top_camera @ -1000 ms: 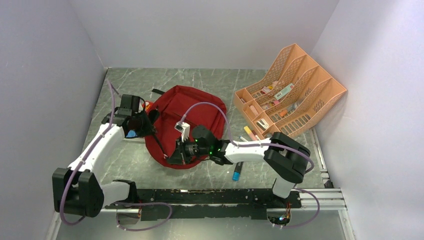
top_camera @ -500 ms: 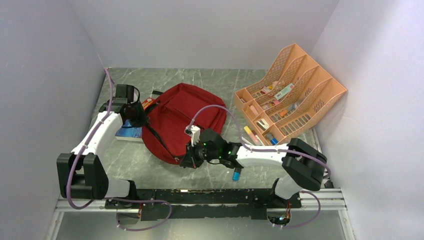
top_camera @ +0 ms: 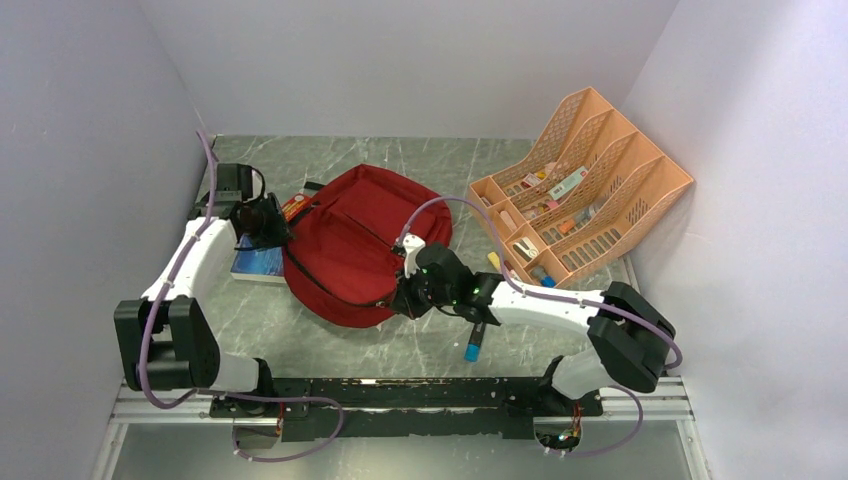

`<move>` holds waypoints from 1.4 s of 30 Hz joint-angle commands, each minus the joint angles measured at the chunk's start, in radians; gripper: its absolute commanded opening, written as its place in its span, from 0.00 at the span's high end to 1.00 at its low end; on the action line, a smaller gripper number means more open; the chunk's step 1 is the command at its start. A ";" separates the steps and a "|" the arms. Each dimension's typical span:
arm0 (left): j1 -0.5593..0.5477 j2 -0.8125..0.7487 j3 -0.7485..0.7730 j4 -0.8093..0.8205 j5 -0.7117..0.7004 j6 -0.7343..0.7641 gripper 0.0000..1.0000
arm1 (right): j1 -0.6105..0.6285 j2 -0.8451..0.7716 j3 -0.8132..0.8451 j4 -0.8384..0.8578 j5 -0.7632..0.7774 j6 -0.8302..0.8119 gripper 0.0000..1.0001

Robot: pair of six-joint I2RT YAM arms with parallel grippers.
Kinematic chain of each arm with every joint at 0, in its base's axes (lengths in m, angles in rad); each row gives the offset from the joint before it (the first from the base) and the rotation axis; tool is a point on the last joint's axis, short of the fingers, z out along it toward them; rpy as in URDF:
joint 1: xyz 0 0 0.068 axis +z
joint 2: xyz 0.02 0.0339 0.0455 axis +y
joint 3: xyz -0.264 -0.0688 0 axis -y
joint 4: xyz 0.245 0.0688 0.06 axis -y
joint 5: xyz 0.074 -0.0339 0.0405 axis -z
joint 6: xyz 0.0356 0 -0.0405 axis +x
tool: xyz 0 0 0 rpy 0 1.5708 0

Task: Pack the student bag
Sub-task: Unzip the student bag at the center of the board.

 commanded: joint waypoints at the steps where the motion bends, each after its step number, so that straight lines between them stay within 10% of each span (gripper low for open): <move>1: 0.020 -0.081 0.022 0.068 0.063 0.037 0.48 | -0.004 0.006 0.059 -0.037 -0.049 -0.031 1.00; 16: -0.179 -0.603 -0.230 0.228 0.405 0.281 0.23 | -0.108 0.038 0.105 0.071 -0.229 0.062 1.00; 19: -0.218 -0.611 -0.245 0.274 0.486 0.368 0.03 | -0.131 0.022 0.094 0.064 -0.240 0.062 1.00; 34: -0.463 -0.546 -0.187 0.107 0.569 1.015 0.03 | -0.146 -0.014 0.066 0.058 -0.238 0.061 1.00; 42: -0.586 -0.504 -0.223 0.067 0.375 1.125 0.17 | -0.151 -0.021 0.041 0.092 -0.246 0.088 1.00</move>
